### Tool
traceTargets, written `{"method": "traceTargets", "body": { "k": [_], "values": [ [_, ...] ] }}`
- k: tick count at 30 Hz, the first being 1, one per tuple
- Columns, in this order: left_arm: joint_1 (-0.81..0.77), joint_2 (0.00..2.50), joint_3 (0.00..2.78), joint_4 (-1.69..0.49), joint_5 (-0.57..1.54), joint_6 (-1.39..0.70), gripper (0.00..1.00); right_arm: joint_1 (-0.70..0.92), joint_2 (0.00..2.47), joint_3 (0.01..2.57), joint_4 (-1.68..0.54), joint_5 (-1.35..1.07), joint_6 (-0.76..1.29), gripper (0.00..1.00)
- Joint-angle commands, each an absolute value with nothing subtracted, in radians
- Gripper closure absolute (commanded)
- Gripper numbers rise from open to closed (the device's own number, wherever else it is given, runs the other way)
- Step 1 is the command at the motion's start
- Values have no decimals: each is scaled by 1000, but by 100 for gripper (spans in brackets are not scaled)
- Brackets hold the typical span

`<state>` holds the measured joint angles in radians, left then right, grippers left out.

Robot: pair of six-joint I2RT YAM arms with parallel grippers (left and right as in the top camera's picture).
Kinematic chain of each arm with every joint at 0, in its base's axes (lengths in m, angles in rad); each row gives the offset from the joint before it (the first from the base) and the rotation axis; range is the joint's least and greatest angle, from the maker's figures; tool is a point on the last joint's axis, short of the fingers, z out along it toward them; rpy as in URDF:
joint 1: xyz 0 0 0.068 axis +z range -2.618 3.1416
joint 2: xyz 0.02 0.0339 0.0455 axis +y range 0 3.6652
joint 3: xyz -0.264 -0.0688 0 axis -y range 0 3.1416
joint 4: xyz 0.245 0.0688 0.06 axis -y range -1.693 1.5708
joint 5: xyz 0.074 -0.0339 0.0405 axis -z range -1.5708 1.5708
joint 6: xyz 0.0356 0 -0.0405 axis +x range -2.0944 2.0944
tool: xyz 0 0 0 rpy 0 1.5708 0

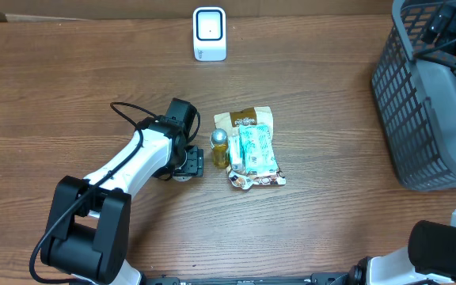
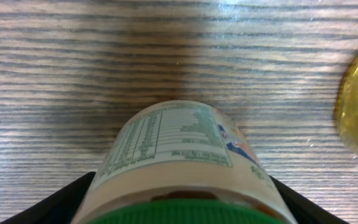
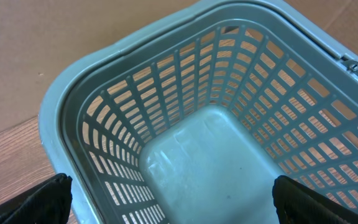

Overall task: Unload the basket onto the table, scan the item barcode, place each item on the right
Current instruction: 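Close the left gripper on the jar lid, then lift the jar with the left gripper and tilt it up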

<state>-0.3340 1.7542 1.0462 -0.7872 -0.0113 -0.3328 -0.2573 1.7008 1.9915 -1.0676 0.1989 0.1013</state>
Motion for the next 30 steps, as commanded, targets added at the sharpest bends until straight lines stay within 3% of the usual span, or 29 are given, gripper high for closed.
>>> {"method": "traceTargets", "body": {
  "k": [1, 14, 22, 27, 30],
  "values": [
    [-341, 1730, 1039, -779, -7, -321, 26, -258, 1691, 2009, -1064, 208, 105, 0],
    [-340, 1730, 1039, -749, -7, -321, 21, -258, 1691, 2009, -1064, 209, 105, 0],
    [-340, 1729, 1056, -781, -3, -317, 32, -258, 1691, 2009, -1064, 209, 105, 0],
    [-340, 1729, 1177, -877, -15, -301, 46, -258, 1691, 2009, -1064, 209, 105, 0],
    [-340, 1729, 1280, -969, -19, -260, 47, -258, 1691, 2009, -1064, 209, 105, 0]
  ]
}}
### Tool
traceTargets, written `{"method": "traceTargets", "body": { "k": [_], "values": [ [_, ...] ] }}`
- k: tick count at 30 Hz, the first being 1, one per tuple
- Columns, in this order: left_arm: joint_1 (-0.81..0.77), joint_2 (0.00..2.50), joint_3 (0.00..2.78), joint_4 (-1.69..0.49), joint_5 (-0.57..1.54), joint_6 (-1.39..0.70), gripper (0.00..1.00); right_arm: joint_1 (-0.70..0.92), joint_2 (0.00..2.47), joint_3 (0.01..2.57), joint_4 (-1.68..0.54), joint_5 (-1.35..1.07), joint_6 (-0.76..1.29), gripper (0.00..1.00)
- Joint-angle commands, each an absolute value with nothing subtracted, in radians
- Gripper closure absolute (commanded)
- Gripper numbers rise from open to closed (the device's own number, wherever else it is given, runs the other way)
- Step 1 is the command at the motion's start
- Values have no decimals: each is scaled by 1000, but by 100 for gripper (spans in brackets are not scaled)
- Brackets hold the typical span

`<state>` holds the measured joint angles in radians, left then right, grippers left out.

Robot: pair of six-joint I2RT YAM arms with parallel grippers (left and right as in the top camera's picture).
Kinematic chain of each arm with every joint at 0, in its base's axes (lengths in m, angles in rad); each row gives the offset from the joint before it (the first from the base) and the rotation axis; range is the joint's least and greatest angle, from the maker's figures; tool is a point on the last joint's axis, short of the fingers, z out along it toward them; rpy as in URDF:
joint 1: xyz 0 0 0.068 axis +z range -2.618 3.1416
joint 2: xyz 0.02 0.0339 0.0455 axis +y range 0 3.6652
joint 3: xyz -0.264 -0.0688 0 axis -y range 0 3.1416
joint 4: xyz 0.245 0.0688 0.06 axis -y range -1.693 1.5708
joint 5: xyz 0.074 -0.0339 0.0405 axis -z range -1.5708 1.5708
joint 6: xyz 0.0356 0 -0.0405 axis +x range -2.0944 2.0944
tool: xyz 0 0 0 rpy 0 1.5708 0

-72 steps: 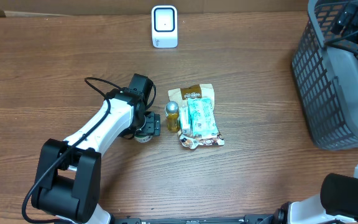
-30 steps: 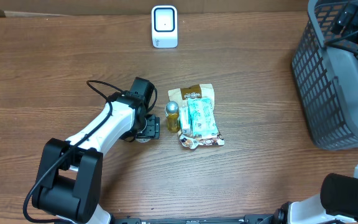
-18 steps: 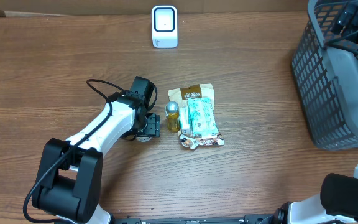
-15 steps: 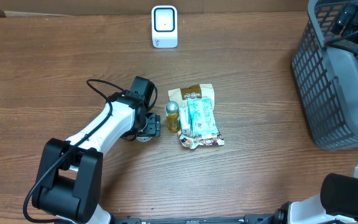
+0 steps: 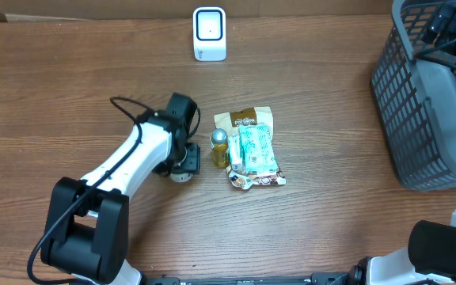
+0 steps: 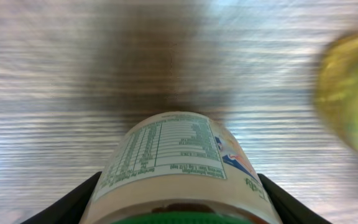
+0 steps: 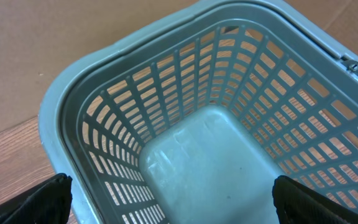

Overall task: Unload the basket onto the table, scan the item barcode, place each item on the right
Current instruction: 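Lift the jar with the left gripper and tilt it up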

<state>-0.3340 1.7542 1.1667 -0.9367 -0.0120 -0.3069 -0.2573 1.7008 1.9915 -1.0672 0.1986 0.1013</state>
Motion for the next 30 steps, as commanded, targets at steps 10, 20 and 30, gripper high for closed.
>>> {"method": "traceTargets", "body": {
  "k": [10, 20, 30],
  "values": [
    [-340, 1729, 1552, -1193, -55, -253, 66, -258, 1691, 2009, -1064, 209, 105, 0],
    [-257, 1729, 1971, -1304, -2, -244, 88, -258, 1691, 2009, -1064, 209, 105, 0],
    [-255, 1734, 2081, -1574, 20, -251, 82, -258, 1691, 2009, -1064, 209, 105, 0]
  ]
}}
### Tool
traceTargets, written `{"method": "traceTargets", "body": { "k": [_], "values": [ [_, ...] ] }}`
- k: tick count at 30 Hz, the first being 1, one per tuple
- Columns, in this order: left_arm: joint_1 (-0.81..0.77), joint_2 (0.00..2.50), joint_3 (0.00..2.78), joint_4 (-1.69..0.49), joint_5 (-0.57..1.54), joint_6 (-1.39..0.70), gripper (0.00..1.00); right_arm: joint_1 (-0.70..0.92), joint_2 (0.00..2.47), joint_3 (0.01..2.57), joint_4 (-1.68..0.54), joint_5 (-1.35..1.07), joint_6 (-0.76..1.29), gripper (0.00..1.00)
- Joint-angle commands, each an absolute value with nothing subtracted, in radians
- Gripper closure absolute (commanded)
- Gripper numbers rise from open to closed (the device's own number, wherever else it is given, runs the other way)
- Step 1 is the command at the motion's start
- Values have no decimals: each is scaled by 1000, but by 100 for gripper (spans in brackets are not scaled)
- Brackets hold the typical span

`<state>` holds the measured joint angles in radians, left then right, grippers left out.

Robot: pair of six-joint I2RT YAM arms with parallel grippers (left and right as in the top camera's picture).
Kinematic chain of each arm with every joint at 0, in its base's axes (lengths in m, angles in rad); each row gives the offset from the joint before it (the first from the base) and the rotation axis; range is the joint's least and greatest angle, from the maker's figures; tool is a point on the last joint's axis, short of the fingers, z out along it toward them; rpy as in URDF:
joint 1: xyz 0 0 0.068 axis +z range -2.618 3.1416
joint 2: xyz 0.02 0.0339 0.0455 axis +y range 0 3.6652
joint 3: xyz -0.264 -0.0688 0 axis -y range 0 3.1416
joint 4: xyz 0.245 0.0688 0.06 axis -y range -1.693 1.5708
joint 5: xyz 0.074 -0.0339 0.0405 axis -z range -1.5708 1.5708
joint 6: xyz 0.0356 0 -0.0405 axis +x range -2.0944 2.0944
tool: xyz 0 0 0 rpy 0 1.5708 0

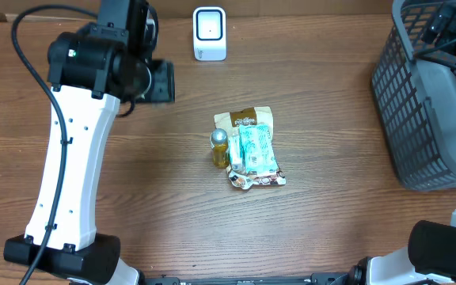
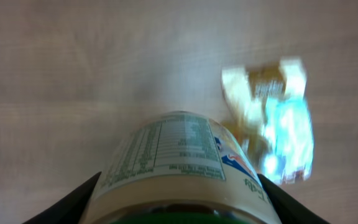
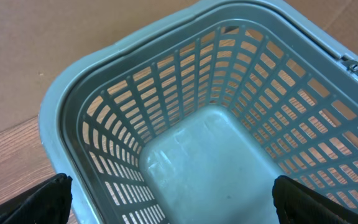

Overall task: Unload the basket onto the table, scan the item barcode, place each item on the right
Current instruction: 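Lift the jar with the left gripper and tilt it up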

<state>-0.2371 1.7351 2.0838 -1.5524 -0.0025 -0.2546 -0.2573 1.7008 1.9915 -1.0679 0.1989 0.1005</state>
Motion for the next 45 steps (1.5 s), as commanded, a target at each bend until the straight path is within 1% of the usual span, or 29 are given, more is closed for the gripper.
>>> {"method": "traceTargets", "body": {
  "k": [1, 3, 5, 6, 8, 11, 15, 17, 19, 21, 23, 24, 33, 39, 45],
  "values": [
    [-262, 1734, 2068, -1592, 28, -252, 82, -258, 1691, 2009, -1064, 209, 105, 0],
    [-266, 1734, 2049, -1612, 81, -254, 80, -258, 1691, 2009, -1064, 209, 105, 0],
    [-270, 1734, 2025, -1625, 183, -276, 80, -258, 1691, 2009, -1064, 209, 105, 0],
    [-270, 1734, 2011, -1627, 243, -295, 78, -258, 1691, 2009, -1064, 209, 105, 0],
    [-269, 1734, 1982, -1626, 343, -366, 77, -258, 1691, 2009, -1064, 209, 105, 0],
    [-271, 1734, 1926, -1615, 439, -547, 77, -258, 1691, 2009, -1064, 209, 105, 0],
    [-272, 1734, 1829, -1611, 446, -931, 73, -258, 1691, 2009, -1064, 208, 105, 0],
    [-274, 1734, 1793, -1615, 451, -1091, 76, -258, 1691, 2009, -1064, 209, 105, 0],
    [-276, 1734, 1763, -1614, 479, -1225, 83, -258, 1691, 2009, -1064, 209, 105, 0],
    [-276, 1734, 1746, -1610, 533, -1317, 91, -258, 1691, 2009, -1064, 209, 105, 0],
    [-276, 1734, 1737, -1580, 608, -1343, 95, -258, 1691, 2009, -1064, 208, 105, 0],
    [-276, 1734, 1737, -1562, 640, -1343, 96, -258, 1691, 2009, -1064, 209, 105, 0],
    [-344, 1734, 1737, -1399, 928, -1343, 96, -258, 1691, 2009, -1064, 209, 105, 0],
    [-371, 1734, 1737, -1361, 980, -1343, 96, -258, 1691, 2009, -1064, 209, 105, 0],
    [-371, 1734, 1737, -1359, 1127, -1343, 96, -258, 1691, 2009, -1064, 209, 105, 0]
  ]
}}
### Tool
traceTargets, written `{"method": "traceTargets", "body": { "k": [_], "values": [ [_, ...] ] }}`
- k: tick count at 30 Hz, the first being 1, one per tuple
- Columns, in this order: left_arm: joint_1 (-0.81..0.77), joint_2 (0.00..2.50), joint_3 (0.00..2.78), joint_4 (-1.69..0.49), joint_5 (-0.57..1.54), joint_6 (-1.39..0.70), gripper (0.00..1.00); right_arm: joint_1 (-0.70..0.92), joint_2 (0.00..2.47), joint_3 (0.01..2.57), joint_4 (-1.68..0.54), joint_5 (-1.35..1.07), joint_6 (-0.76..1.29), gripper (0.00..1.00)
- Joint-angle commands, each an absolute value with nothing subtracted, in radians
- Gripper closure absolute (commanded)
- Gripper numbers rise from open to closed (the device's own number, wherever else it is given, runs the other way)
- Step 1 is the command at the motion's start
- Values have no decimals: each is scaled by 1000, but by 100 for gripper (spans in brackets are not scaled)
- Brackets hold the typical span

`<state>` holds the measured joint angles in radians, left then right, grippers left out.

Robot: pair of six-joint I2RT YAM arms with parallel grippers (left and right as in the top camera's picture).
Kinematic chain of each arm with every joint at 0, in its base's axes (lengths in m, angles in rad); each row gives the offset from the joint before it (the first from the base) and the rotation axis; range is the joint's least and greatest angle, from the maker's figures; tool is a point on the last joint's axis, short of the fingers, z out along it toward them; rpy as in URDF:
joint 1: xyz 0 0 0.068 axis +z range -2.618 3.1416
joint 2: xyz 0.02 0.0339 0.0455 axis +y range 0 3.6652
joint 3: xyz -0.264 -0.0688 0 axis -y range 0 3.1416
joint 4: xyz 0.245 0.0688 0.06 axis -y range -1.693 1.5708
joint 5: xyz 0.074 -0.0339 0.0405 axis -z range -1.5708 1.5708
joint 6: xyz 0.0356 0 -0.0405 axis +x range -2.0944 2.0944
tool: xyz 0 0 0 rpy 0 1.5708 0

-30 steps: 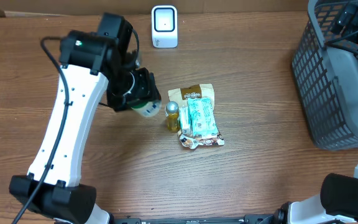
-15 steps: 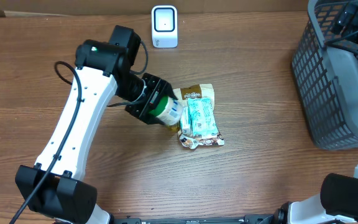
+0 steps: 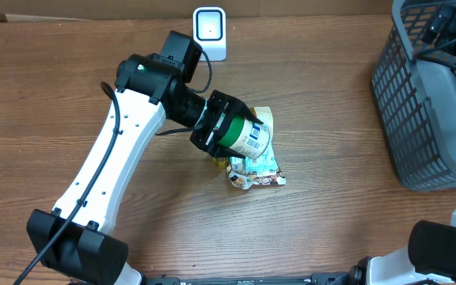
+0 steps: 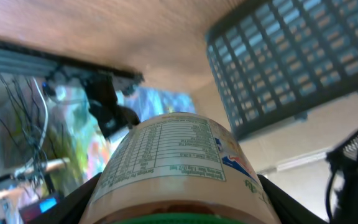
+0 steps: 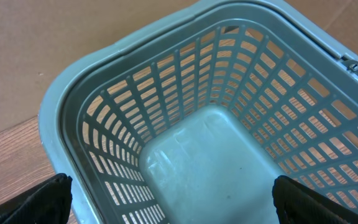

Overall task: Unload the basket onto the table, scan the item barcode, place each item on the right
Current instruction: 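Lift the jar with the left gripper and tilt it up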

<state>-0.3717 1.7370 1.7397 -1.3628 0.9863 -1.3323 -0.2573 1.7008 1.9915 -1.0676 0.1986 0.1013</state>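
A jar (image 3: 248,138) with a green lid and a white nutrition label is held in the air on its side, above the pile of items at mid-table. My left gripper (image 3: 218,127) is shut on it. In the left wrist view the jar (image 4: 179,165) fills the lower frame between the dark fingers (image 4: 73,202), its base pointing toward the grey basket. The white barcode scanner (image 3: 210,33) stands at the table's back edge, behind the arm. My right gripper (image 5: 173,208) hangs open over the basket, holding nothing.
Under the held jar lie a small yellow bottle (image 3: 218,160) and several snack packets (image 3: 256,165). A grey slatted basket (image 3: 422,103) stands at the right edge, its floor (image 5: 210,162) bare. A black cable runs along the left arm.
The left arm stood high at the back left near the scanner with the jar facing down. Now it is over the pile, with the jar turned sideways toward the basket. The right arm is unchanged.
My left gripper was shut on the jar low at the table, just left of the yellow bottle, and stayed there a second later. Then it held the jar high near the scanner. Now the jar lies on its side above the pile.
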Motion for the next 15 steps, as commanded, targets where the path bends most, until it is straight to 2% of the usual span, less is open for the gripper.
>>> {"method": "traceTargets", "body": {
  "k": [1, 15],
  "values": [
    [-371, 1734, 1737, -1360, 1129, -1343, 96, -258, 1691, 2009, -1064, 209, 105, 0],
    [-367, 1734, 1737, -1360, 1179, -1342, 96, -258, 1691, 2009, -1064, 209, 105, 0]
  ]
}}
